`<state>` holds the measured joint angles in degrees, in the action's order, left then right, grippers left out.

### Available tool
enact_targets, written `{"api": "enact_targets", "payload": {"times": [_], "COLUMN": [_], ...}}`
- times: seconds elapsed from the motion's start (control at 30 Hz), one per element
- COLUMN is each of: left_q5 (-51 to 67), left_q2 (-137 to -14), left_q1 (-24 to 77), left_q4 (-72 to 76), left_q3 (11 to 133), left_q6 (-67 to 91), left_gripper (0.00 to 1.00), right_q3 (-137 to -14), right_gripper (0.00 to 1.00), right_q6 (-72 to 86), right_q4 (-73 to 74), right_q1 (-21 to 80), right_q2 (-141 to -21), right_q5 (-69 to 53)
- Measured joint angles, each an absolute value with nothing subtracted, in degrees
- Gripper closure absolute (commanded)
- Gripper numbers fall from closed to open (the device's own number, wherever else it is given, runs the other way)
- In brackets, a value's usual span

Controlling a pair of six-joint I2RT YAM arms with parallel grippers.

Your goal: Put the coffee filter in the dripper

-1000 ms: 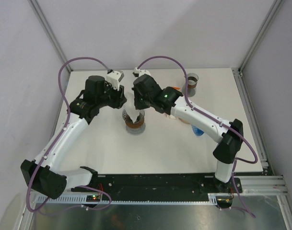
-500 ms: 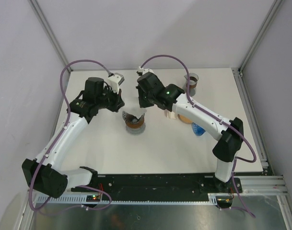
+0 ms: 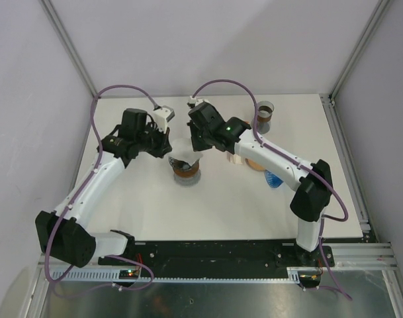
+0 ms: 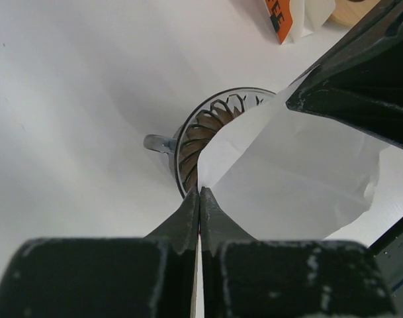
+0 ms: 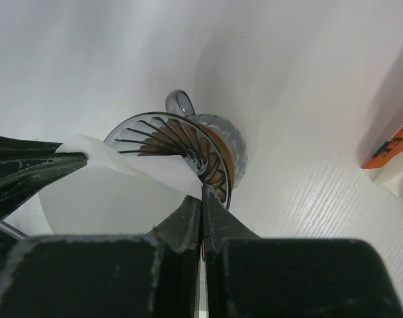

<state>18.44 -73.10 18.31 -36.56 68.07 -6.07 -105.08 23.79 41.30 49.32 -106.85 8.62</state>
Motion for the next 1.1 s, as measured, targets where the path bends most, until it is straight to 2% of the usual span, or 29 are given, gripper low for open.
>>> {"api": "enact_targets", "payload": {"times": [0.13,0.4,0.57,0.67,0.83,0.9,1.1], "left_q5": [18.5,18.7,19.8,20.0,20.3,20.4,20.9], "left_q2": [-73.9,-77.1,-77.1,-77.1,-77.1,-77.1,-77.4], "left_q1": [18.1,18.0,17.9,17.9,17.9,17.9,17.9], "left_q4": [-36.5,-37.2,-37.2,-37.3,-37.2,-37.2,-37.2], "left_q3": [67.4,67.1,67.1,67.1,67.0,67.0,67.1], "left_q6": [-6.6,-7.2,-7.6,-7.6,-7.6,-7.6,-7.6], "left_gripper": [1.00,1.00,1.00,1.00,1.00,1.00,0.99], "right_q3": [-105.0,-104.4,-104.4,-103.2,-99.6,-98.7,-97.0], "right_gripper": [0.90,0.58,0.52,0.57,0.87,0.95,1.00], "right_q6": [23.2,20.7,18.6,17.4,16.9,17.6,19.5], "right_q4": [40.5,38.7,37.1,35.3,29.9,28.0,26.5], "right_q1": [49.3,48.9,48.9,49.1,49.2,49.1,49.1], "right_q2": [-107.4,-108.7,-108.2,-106.1,-101.3,-100.8,-103.3], "right_q5": [8.3,8.5,8.6,8.5,4.6,1.9,-4.8]}}
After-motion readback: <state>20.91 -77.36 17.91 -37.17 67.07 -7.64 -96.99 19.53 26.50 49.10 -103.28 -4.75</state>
